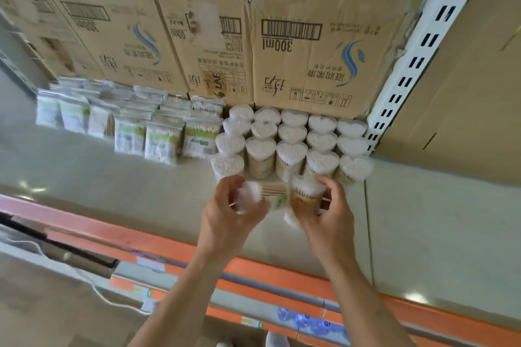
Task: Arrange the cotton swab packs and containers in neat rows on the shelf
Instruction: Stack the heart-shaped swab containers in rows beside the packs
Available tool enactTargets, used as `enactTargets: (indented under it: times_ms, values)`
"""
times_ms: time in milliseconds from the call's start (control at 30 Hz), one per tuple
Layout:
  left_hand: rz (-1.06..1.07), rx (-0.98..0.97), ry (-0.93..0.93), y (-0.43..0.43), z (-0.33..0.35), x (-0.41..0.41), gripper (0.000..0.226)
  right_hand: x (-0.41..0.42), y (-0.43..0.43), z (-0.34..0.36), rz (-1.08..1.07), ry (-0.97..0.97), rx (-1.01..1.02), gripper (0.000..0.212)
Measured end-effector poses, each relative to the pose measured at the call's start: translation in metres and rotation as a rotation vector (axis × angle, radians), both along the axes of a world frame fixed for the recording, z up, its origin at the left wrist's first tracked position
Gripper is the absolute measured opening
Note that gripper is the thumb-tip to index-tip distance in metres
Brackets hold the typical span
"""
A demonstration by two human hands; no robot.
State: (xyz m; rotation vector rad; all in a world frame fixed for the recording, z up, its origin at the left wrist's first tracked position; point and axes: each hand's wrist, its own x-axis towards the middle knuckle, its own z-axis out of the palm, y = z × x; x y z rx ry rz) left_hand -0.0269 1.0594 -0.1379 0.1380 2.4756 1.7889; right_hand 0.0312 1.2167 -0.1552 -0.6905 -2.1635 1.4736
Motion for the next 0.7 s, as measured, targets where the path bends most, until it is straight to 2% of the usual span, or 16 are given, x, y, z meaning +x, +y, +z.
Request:
enactTargets:
  times_ms: [233,400,500,567,700]
  values:
    - [-0.025,0.020,0.038,-0.011,-0.007,-0.009,0.051,-0.002,-0.014,-0.002,-0.085,0.016,0.044,0.055]
    - [-0.130,0.014,-0.016,-0.009,-0.016,-0.004,0.067,0.001,-0.021,0.000,-0.082,0.037,0.044,0.063]
    - [-0.263,-0.082,-0.006,-0.007,-0.019,-0.003,0.049,0.002,-0.022,0.000,-0.089,0.052,0.063,0.069]
    - [-0.280,-0.136,0.051,-0.006,-0.019,-0.005,0.038,0.002,-0.022,-0.001,-0.099,0.049,0.086,0.071]
    - [-0.183,-0.260,0.175,-0.006,-0.019,-0.010,0.039,0.002,-0.022,-0.003,-0.103,0.009,0.141,0.071]
